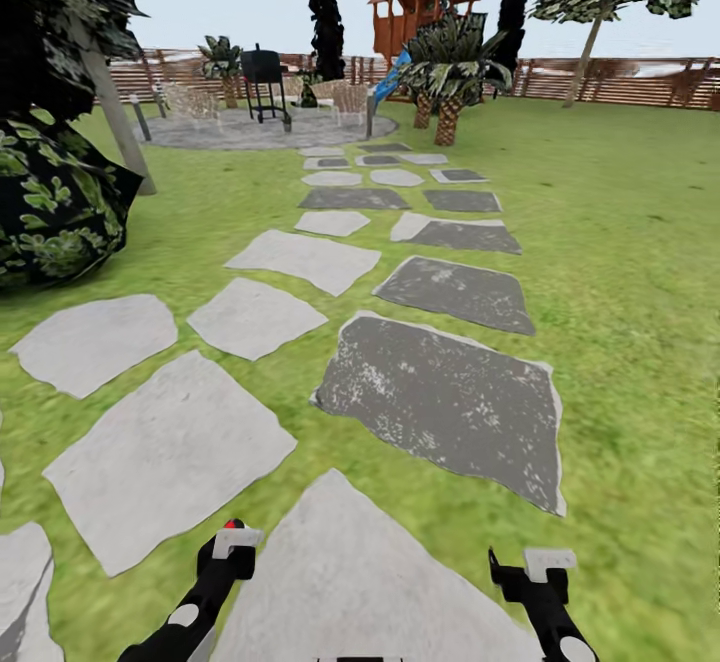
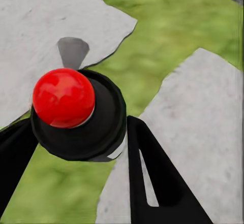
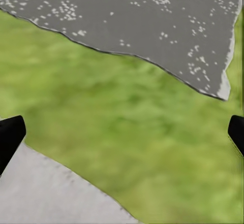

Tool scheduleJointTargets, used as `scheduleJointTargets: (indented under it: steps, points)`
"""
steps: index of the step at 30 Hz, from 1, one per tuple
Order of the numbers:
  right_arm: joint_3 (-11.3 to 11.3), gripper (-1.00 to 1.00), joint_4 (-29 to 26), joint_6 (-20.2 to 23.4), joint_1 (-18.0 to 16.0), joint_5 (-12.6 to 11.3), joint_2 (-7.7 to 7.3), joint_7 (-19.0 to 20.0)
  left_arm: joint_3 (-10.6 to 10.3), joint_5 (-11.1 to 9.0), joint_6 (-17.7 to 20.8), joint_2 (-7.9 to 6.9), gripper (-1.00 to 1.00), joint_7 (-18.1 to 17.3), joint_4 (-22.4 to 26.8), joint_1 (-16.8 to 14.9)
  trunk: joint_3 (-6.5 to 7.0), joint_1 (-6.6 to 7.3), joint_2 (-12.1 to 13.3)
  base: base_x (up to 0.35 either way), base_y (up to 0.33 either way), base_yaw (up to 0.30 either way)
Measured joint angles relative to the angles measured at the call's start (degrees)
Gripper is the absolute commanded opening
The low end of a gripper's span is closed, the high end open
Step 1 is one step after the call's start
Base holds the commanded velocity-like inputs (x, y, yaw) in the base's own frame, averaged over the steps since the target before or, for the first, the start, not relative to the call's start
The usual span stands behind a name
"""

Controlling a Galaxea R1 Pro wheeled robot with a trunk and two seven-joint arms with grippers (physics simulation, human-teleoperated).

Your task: Pick up the pesticide atomizer in the garden and spray insectifuge to fully cover both potted plants in the garden.

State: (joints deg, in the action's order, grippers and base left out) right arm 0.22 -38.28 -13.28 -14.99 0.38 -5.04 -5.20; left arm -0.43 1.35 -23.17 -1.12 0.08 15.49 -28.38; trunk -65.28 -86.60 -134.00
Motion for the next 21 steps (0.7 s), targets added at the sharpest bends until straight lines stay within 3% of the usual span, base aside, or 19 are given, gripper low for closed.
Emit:
scheduleJointTargets:
  steps: [8,21]
  points:
    - [0.0,1.0,0.0,0.0,0.0,0.0,0.21,0.0,0.0,0.0,0.0,0.0,-1.0,0.1,0.0,0.0,0.51,0.0,0.0,0.339,0.0,-0.197]
    - [-0.1,1.0,0.0,0.1,0.0,-0.2,0.2,0.0,0.0,-0.1,0.0,-0.09,-1.0,0.1,0.0,0.0,0.59,0.0,0.0,0.339,0.0,-0.012]
